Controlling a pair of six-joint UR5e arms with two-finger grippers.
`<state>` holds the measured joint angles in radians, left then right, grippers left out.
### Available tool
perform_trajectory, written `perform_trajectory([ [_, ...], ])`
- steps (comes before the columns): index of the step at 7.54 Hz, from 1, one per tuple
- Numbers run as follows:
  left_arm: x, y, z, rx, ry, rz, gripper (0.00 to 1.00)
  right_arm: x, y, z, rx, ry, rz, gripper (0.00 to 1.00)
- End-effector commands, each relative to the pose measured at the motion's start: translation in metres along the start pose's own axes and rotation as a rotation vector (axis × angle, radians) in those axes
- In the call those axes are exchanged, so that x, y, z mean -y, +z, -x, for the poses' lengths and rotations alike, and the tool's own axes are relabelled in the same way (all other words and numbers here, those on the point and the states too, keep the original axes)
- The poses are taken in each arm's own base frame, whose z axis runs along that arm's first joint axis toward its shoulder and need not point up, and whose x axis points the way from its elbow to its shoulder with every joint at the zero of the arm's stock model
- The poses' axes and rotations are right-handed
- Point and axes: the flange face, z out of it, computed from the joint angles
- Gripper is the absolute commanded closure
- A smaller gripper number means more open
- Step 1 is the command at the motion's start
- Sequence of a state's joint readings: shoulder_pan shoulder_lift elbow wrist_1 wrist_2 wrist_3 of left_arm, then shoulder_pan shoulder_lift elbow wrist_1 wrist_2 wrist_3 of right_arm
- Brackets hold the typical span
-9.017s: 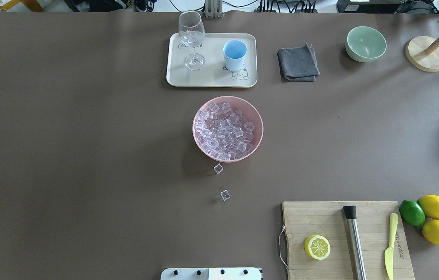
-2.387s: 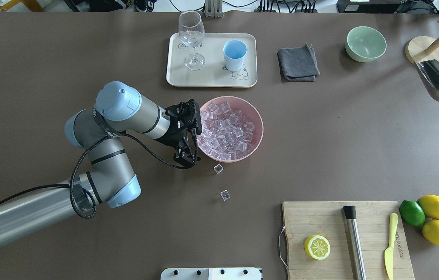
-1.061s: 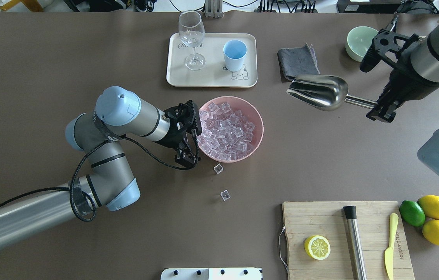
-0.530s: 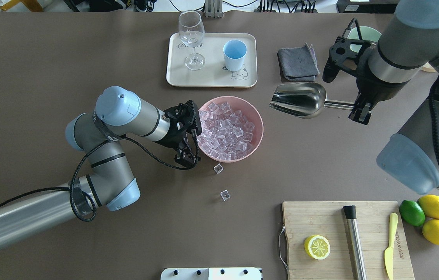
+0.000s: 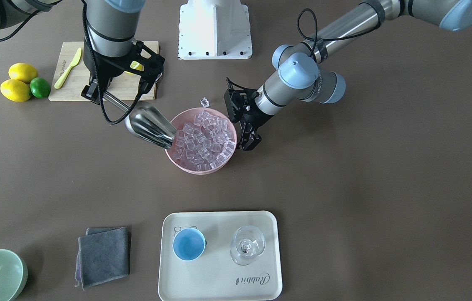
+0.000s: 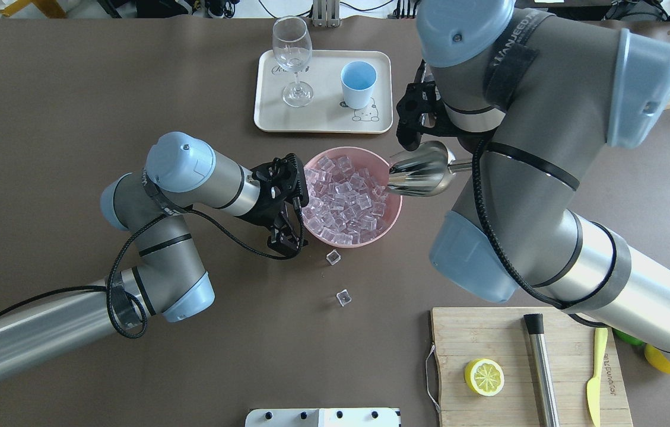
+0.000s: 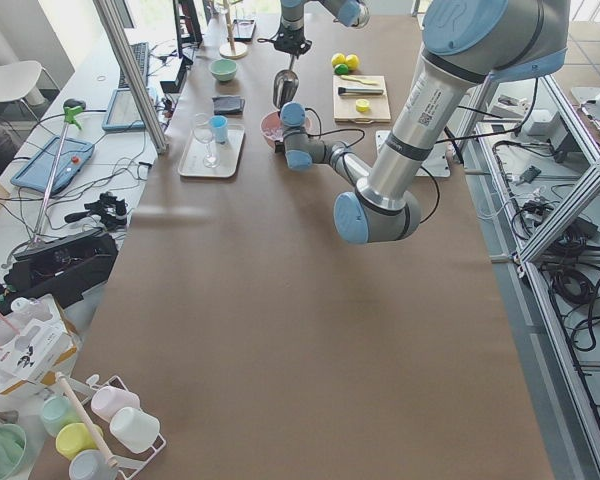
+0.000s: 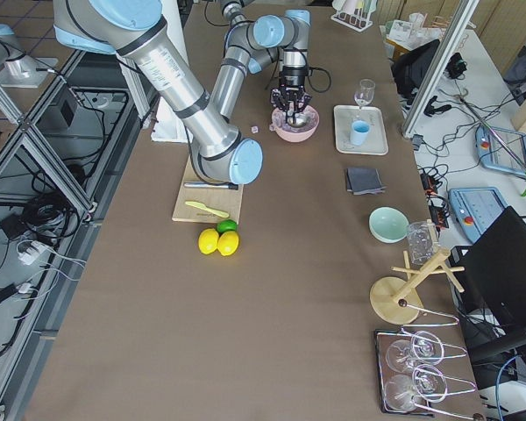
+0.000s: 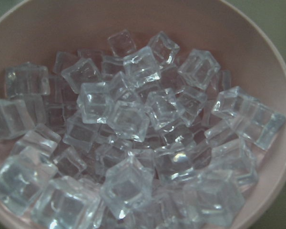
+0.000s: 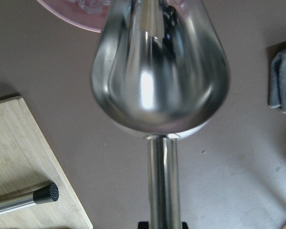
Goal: Put ice in cup with scoop
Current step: 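Bring the metal scoop in the right gripper toward the pink bowl, then dig the scoop into the ice cubes with the right gripper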
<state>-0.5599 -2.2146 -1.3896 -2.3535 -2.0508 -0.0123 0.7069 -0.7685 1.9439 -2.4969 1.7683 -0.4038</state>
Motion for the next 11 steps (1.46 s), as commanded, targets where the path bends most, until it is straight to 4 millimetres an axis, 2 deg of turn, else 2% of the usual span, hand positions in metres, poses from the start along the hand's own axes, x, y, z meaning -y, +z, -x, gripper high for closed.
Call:
perform_trajectory([
  [1, 0.001, 0.000, 0.000, 0.001, 0.002, -0.003, 0.01, 0.027, 0.009, 0.014, -0.026, -0.055, 0.086, 1.00],
  [2, 0.000, 0.000, 0.000, 0.001, 0.001, -0.002, 0.01, 0.040, 0.016, 0.019, -0.034, -0.074, 0.113, 1.00],
  [4, 0.000, 0.000, 0.000, 0.001, 0.001, -0.002, 0.01, 0.067, 0.016, 0.028, -0.041, -0.104, 0.139, 1.00],
  [7, 0.000, 0.000, 0.000, 0.001, 0.001, -0.002, 0.01, 0.093, 0.031, 0.035, -0.069, -0.127, 0.153, 1.00],
  [10, -0.002, 0.000, 0.000, 0.001, 0.002, -0.004, 0.01, 0.099, 0.041, 0.029, -0.092, -0.130, 0.133, 1.00],
  [11, -0.002, 0.000, 0.000, 0.001, 0.003, -0.006, 0.01, 0.097, 0.051, 0.029, -0.101, -0.133, 0.104, 1.00],
])
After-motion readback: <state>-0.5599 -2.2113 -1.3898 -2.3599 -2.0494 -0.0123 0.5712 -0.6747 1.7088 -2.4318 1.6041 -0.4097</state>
